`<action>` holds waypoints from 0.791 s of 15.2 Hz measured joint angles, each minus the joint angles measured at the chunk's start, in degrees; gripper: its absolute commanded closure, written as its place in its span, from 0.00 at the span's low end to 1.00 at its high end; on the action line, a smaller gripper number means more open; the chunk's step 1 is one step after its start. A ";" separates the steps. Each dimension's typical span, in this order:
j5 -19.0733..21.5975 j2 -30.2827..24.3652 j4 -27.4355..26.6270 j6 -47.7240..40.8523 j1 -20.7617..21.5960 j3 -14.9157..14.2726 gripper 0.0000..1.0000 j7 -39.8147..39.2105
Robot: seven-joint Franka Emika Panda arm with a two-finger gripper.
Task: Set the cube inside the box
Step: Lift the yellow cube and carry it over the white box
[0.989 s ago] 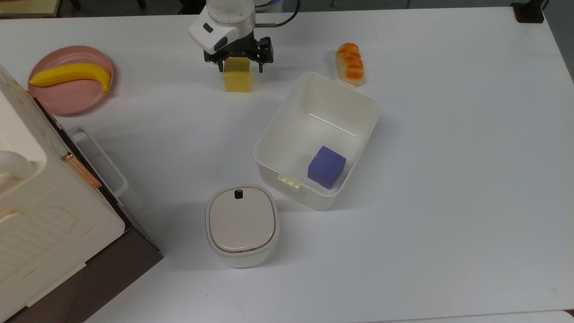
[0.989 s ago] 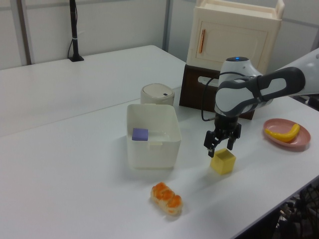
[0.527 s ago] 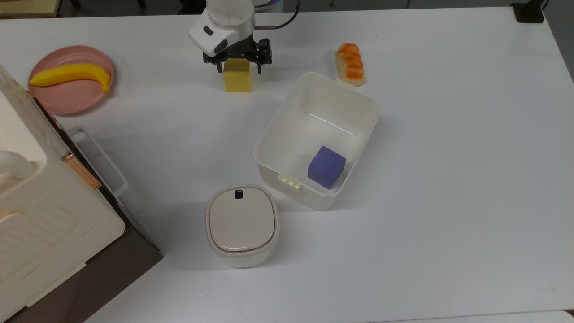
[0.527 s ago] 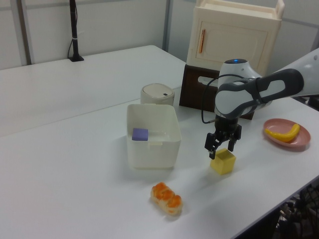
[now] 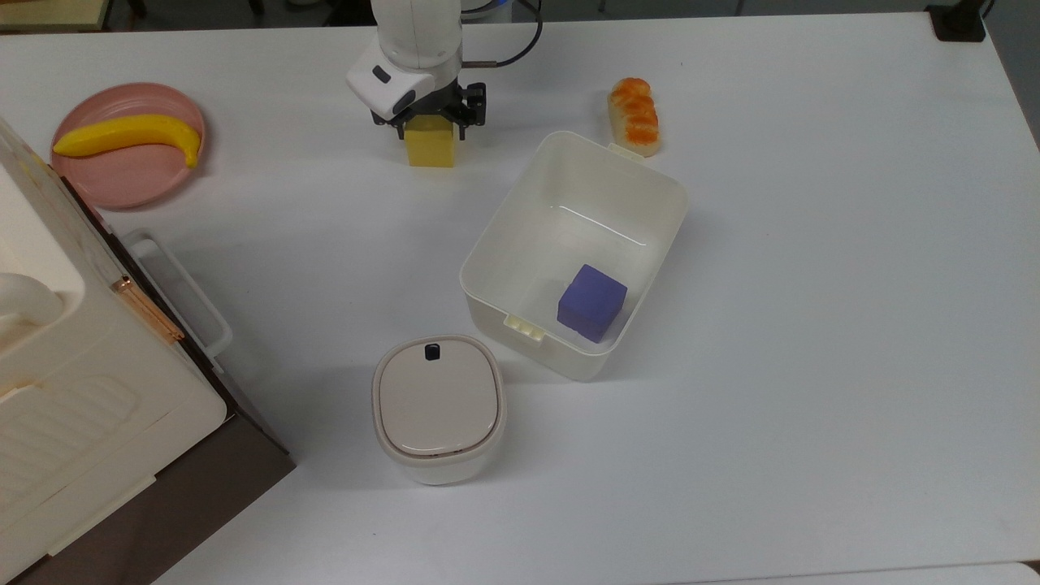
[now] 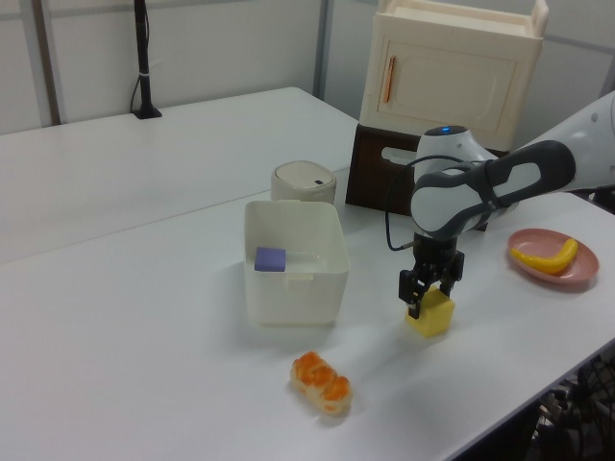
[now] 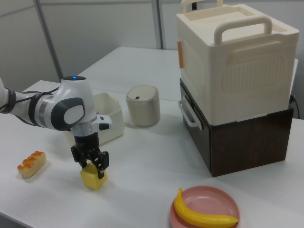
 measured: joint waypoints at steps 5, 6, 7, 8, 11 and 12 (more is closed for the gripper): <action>-0.13 -0.02 1.34 0.02 0.00 0.00 0.66 0.01; -0.16 -0.02 1.80 0.05 0.00 0.00 0.66 0.01; -0.16 -0.04 2.60 0.08 0.00 0.00 0.66 0.01; -0.16 -0.11 3.74 0.09 0.00 0.00 0.66 0.01; -0.24 -0.57 8.32 0.09 0.00 0.00 0.66 0.01; -0.64 -0.70 9.76 0.08 0.00 0.00 0.66 0.01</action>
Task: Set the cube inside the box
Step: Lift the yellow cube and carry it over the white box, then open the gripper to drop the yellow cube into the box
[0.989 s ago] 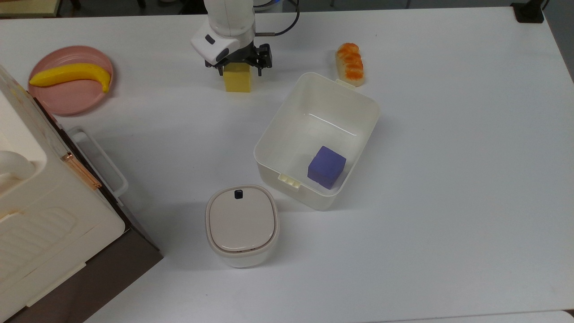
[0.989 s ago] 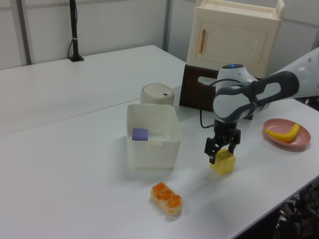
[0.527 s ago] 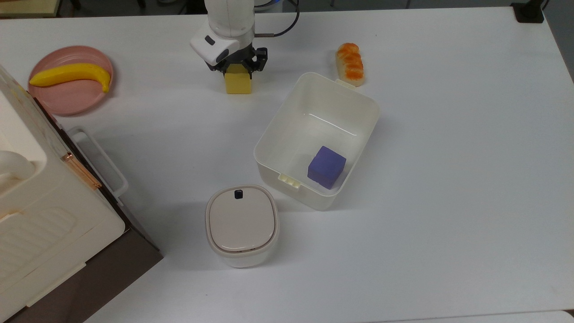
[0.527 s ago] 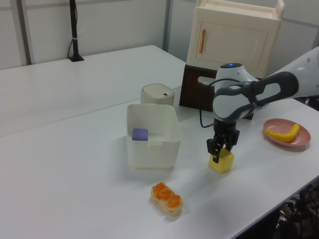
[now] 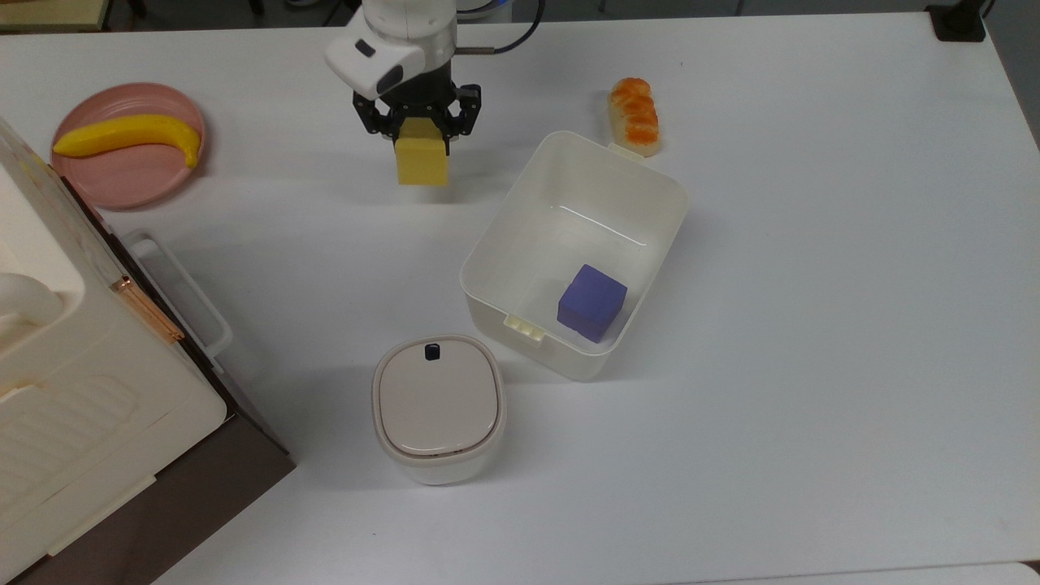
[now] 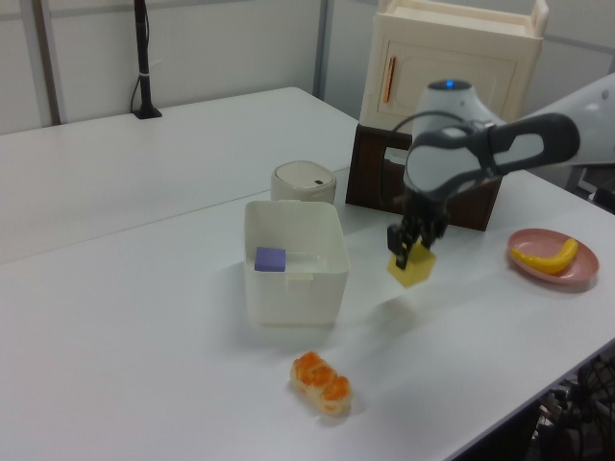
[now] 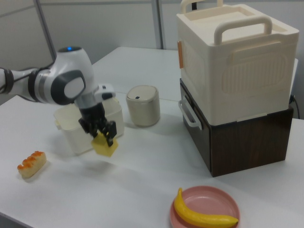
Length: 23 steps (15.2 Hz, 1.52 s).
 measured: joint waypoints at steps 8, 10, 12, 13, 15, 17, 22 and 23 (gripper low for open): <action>-2.85 -0.70 9.26 -0.04 0.40 1.11 0.64 0.02; -2.85 -0.67 10.86 -0.04 0.55 3.32 0.64 0.03; -2.85 -0.33 12.58 -0.04 1.29 5.03 0.64 0.05; -2.85 0.15 13.38 -0.04 2.20 5.34 0.64 0.06; -2.85 1.86 15.10 -0.04 4.20 5.53 0.60 0.11; -2.85 4.30 16.87 -0.04 6.11 5.57 0.56 0.11; -3.19 9.77 19.32 -0.04 9.47 5.48 0.00 0.15; -3.28 10.25 19.65 -0.04 9.61 5.48 0.00 0.24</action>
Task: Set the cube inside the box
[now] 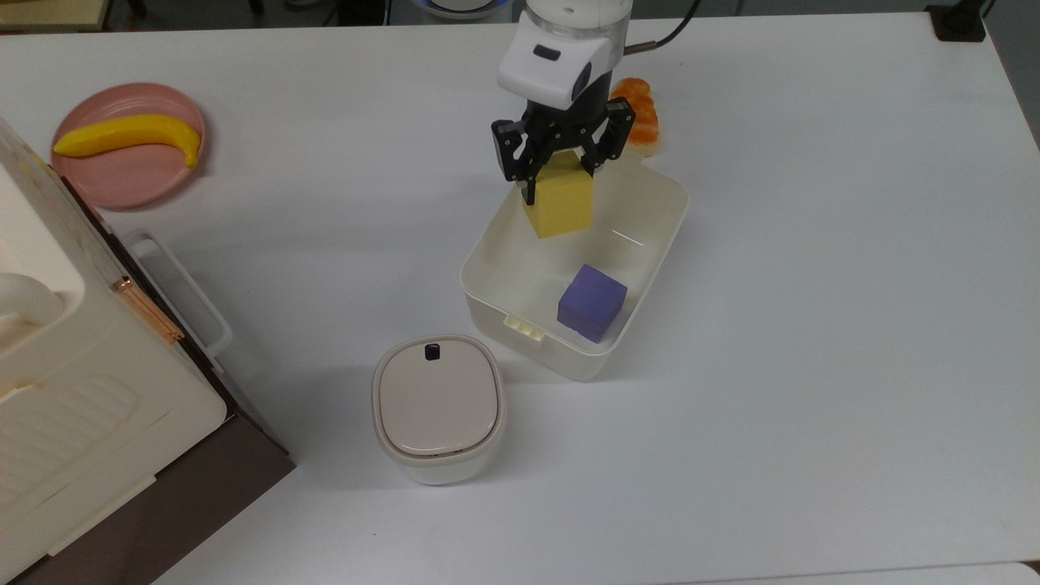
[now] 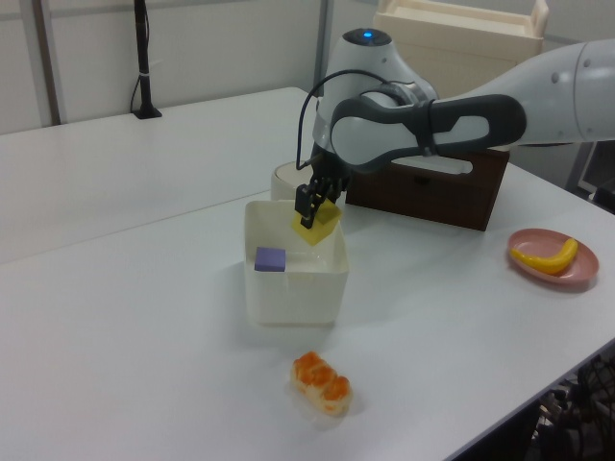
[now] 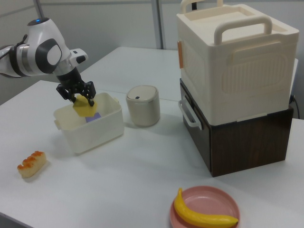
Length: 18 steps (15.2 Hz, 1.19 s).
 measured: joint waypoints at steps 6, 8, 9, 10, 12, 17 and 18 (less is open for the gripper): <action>-0.09 0.29 0.77 -0.24 0.04 -0.05 0.00 6.89; -0.39 -0.03 1.60 -4.00 0.04 -0.68 0.00 11.43; -0.56 -0.45 2.61 -7.82 0.03 -1.46 0.00 12.72; -0.57 -1.02 3.86 -12.08 -0.03 -2.28 0.00 13.22; -0.57 -2.68 6.54 -20.36 -0.24 -3.66 0.00 13.44; -0.28 -8.41 8.98 -26.87 -1.96 -8.66 0.00 13.84; 0.08 -8.96 9.04 -27.39 -2.62 -9.12 0.00 13.84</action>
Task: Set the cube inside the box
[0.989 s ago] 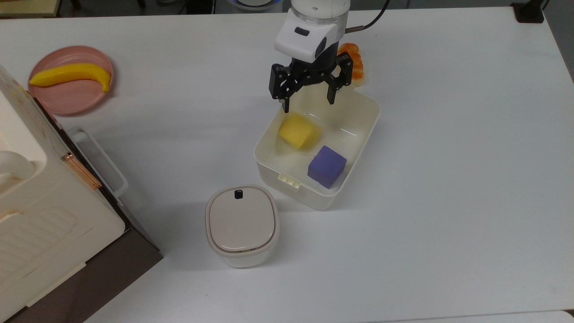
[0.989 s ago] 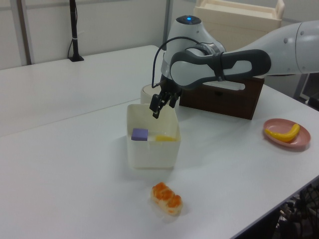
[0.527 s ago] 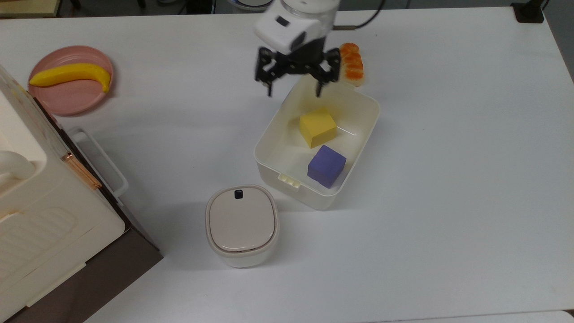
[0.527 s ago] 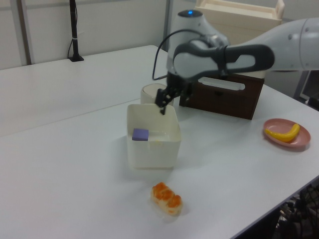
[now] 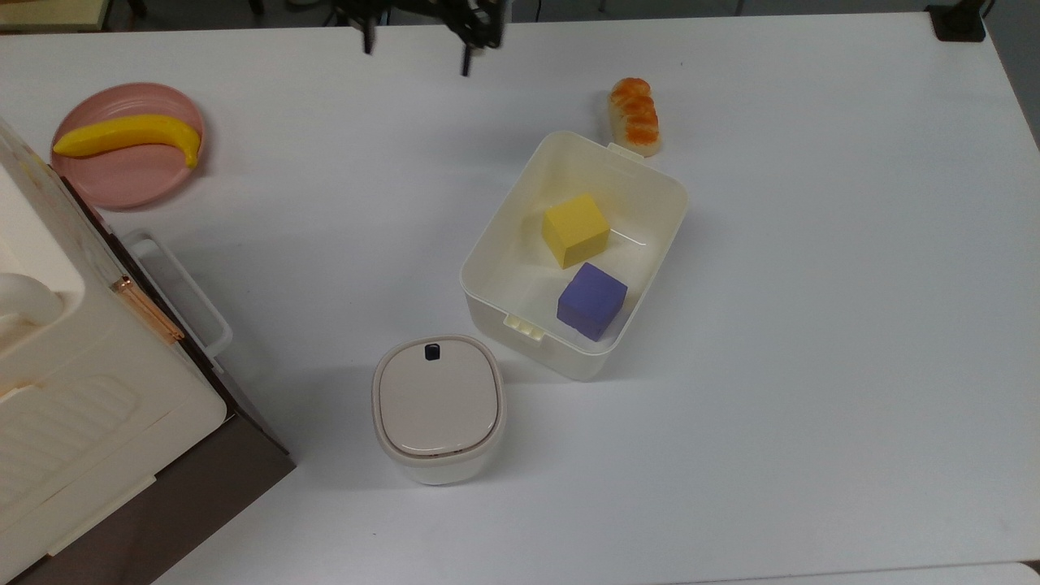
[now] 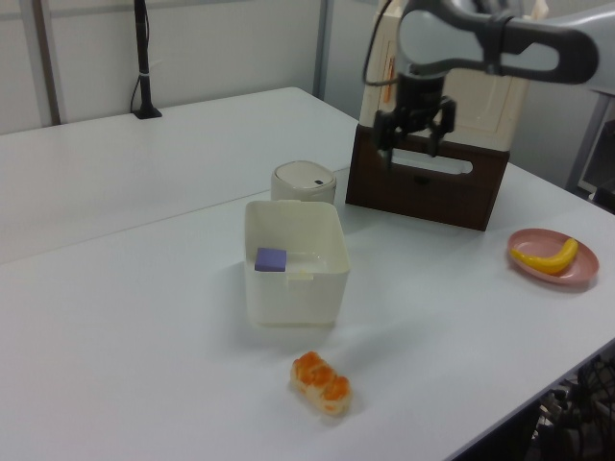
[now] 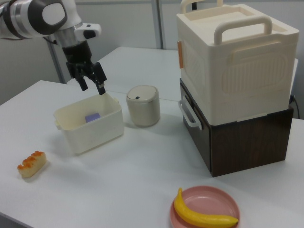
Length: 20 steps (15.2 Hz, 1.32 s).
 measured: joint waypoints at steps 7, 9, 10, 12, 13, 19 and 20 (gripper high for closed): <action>4.25 -0.43 0.81 -0.27 -1.82 -1.30 0.00 -2.31; 6.70 -0.43 1.49 -0.30 -1.92 -2.60 0.00 -3.66; 7.29 -0.43 1.74 -0.36 -1.93 -3.07 0.00 -4.05; 7.54 -0.43 1.92 -0.39 -1.93 -3.40 0.00 -4.18; 7.54 -0.43 1.92 -0.39 -1.92 -3.40 0.00 -4.18; 7.55 -0.43 1.92 -0.83 -1.91 -3.40 0.00 -5.52; 7.55 -0.43 1.92 -1.17 -1.91 -3.40 0.00 -5.84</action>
